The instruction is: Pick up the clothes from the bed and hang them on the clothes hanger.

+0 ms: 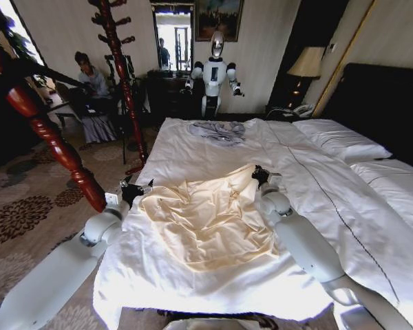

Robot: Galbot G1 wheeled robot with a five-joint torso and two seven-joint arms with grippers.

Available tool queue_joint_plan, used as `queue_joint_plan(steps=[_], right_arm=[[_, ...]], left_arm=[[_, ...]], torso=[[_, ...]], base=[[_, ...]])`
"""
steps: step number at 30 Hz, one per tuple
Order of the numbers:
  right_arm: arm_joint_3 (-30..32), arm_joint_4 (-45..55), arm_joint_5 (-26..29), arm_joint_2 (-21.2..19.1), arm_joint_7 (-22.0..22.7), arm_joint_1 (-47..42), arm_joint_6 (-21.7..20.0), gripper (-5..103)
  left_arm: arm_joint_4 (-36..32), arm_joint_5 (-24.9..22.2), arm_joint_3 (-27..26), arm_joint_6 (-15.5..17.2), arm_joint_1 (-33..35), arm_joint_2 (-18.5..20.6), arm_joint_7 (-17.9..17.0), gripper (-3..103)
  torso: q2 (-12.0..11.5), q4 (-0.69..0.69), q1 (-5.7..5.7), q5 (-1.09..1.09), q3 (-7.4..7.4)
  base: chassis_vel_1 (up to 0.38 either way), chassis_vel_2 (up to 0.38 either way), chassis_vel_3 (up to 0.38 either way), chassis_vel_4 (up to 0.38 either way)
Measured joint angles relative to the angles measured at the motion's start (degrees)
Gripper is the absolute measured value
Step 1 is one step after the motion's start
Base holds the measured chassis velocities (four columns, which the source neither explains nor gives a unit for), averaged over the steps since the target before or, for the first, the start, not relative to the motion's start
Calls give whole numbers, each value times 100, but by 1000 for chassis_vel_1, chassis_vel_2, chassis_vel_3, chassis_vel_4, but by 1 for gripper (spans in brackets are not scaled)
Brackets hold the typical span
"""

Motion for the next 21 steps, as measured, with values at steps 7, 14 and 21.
queue_joint_plan(steps=[7, 14, 21], right_arm=[[267, 610, 342, -205, 188, -477, -157, 1], [591, 893, 335, -411, 241, -945, -196, 1], [563, 903, 152, -372, 225, -986, -162, 1]], left_arm=[[-772, 705, -606, -201, 1074, -252, -32, 100], [-1212, 690, -664, -175, 1113, -68, -234, 100], [-1692, 553, -674, 26, 1020, 76, -374, 100]], torso=[[0, 3, -1, 0, 0], [0, 1, 0, 2, 1], [0, -1, 0, 1, 1]], base=[[0, 0, 0, 0], [0, 0, 0, 0], [0, 0, 0, 0]])
